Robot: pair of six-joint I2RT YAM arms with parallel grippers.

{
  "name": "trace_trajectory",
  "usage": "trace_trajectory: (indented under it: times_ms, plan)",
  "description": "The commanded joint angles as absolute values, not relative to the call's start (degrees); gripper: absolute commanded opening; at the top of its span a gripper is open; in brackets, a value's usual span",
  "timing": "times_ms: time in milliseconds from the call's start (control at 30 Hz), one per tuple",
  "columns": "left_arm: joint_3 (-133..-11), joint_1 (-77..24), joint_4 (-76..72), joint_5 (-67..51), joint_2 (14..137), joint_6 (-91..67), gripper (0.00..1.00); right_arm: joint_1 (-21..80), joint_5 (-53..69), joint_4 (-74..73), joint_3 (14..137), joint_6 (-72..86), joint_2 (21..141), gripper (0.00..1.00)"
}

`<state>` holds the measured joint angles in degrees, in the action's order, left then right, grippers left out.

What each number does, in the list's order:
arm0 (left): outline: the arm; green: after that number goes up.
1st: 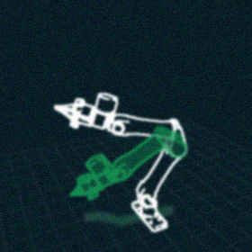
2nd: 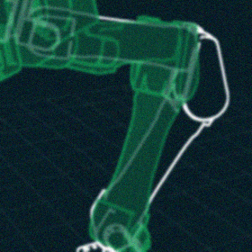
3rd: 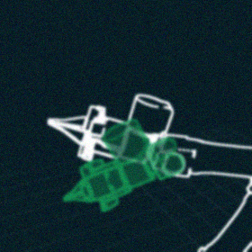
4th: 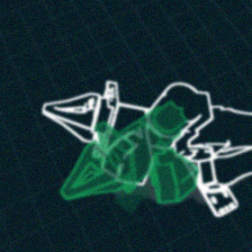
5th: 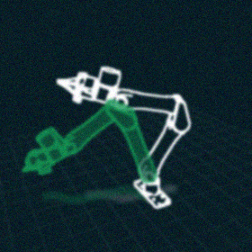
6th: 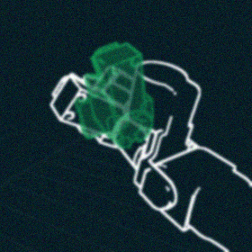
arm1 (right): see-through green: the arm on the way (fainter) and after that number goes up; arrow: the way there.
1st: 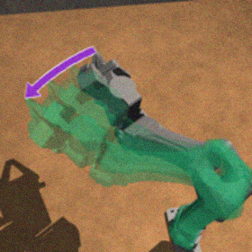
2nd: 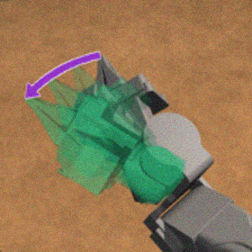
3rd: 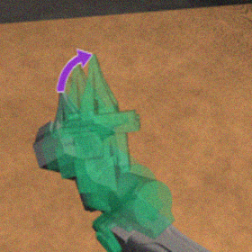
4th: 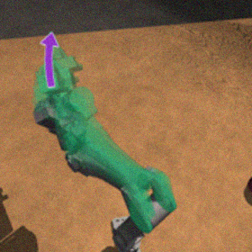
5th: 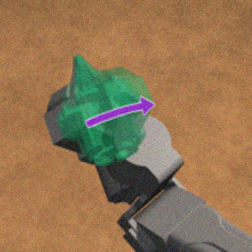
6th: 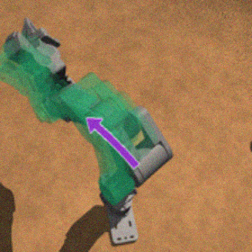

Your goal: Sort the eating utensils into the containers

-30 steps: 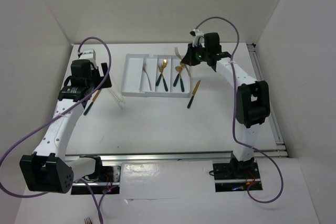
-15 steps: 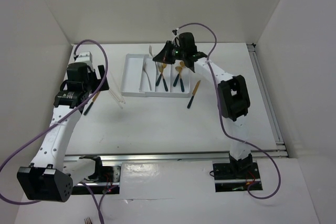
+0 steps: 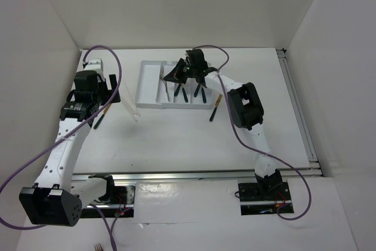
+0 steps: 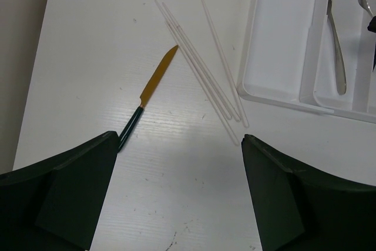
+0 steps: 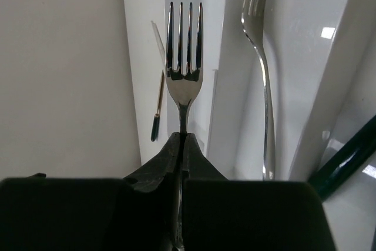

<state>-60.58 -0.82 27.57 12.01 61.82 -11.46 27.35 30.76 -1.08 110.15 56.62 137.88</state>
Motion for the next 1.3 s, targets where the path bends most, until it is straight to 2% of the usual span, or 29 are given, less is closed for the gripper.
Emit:
trace_trajectory:
  times_ms: [0, 333, 367, 433, 633, 800, 933, 1100, 1267]
  plan:
    - [-62.4, -0.4, 27.7, 13.0, 60.4, -9.8, 1.00, 28.2, 30.0, 3.5, 113.5, 57.7, 139.1, 0.00]
    - [-61.9, 0.6, 28.2, 13.0, 59.9, -9.2, 1.00, 28.2, 27.8, 4.7, 112.3, 54.5, 142.2, 0.00]
    - [-61.9, 0.6, 28.2, 13.0, 59.9, -9.2, 1.00, 28.2, 27.8, 4.7, 112.3, 53.6, 142.2, 0.13]
    - [-61.9, 0.6, 28.8, 13.0, 59.9, -8.7, 1.00, 28.7, 27.8, 5.2, 112.3, 53.1, 142.2, 0.28]
    - [-61.3, 2.6, 31.0, 11.6, 59.9, -7.6, 1.00, 28.7, 28.8, 6.3, 110.4, 47.7, 139.8, 0.56]
    - [-61.9, 4.7, 35.4, 3.4, 61.5, -2.4, 1.00, 27.1, 31.5, 6.3, 109.0, 41.3, 134.3, 0.56]
    - [-59.1, 7.1, 38.0, -5.6, 62.1, 6.8, 0.91, 25.6, 36.5, 4.7, 105.4, 30.4, 126.6, 0.56]
    - [-55.7, 10.0, 38.8, -10.3, 66.3, 11.2, 0.83, 21.3, 38.1, -1.7, 99.9, 13.0, 114.3, 0.56]
    - [-56.5, 13.6, 38.6, -12.2, 74.3, 15.6, 0.75, 15.4, 38.1, -6.4, 90.7, 5.1, 105.8, 0.55]
